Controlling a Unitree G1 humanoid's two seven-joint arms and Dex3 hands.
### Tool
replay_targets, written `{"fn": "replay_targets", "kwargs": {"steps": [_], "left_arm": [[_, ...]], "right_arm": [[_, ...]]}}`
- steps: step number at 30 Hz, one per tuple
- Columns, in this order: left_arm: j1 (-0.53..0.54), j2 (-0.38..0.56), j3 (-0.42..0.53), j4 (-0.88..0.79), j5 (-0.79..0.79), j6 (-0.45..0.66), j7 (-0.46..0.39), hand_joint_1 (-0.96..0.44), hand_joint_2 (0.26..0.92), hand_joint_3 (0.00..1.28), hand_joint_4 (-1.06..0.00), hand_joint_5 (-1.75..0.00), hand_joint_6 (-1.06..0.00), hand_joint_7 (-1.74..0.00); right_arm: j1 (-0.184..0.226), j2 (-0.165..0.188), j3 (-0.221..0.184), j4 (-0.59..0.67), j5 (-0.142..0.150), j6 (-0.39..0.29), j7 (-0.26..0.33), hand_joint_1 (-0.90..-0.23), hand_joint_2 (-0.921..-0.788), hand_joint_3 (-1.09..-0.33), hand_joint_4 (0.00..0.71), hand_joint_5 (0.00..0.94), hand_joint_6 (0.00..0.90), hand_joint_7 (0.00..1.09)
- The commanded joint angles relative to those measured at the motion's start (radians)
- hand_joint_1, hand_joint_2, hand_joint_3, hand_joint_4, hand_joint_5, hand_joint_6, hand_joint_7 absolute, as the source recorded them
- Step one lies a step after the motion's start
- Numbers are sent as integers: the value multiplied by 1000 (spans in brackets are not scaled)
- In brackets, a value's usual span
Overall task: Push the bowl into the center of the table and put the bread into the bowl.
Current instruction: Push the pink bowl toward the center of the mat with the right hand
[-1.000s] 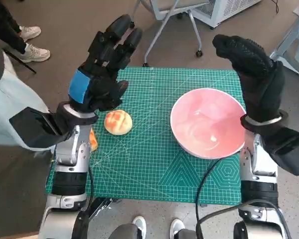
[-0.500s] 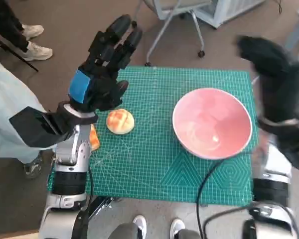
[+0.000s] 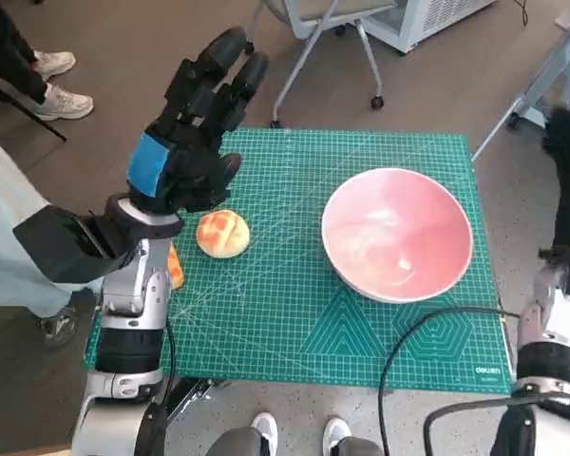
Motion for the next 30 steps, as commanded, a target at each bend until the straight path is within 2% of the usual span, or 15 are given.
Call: {"fn": "replay_targets", "kwargs": {"steps": [1, 5, 10, 17, 25, 30], "left_arm": [[13, 9, 2, -18, 13, -3, 5, -650, 921, 483, -139, -1, 1, -350], [15, 12, 4, -21, 10, -1, 3, -651, 921, 484, -139, -1, 1, -347], [18, 20, 5, -23, 13, -2, 2, -651, 921, 483, -138, 0, 1, -333], [21, 32, 13, -10, 14, -11, 0, -653, 921, 483, -137, -1, 1, -328], [29, 44, 23, -11, 18, -17, 3, -657, 921, 479, -139, -2, 1, -331], [39, 52, 28, -19, 22, -21, 9, -662, 921, 478, -140, -2, 1, -333]], "right_arm": [[17, 32, -14, 81, 0, 72, -34, -581, -921, -775, 92, 0, 160, 167], [25, 50, -10, 100, -13, 120, -61, -581, -921, -783, 91, 0, 168, 164], [23, 99, -35, 109, 14, 177, -45, -594, -921, -797, 97, 3, 178, 159], [14, 159, -47, 111, 21, 221, -34, -606, -921, -779, 103, 4, 181, 153], [-20, 225, -78, 106, 59, 259, -6, -591, -921, -723, 131, 13, 210, 159], [-45, 260, -104, 109, 92, 287, 17, -541, -921, -771, 137, 11, 207, 156]]}}
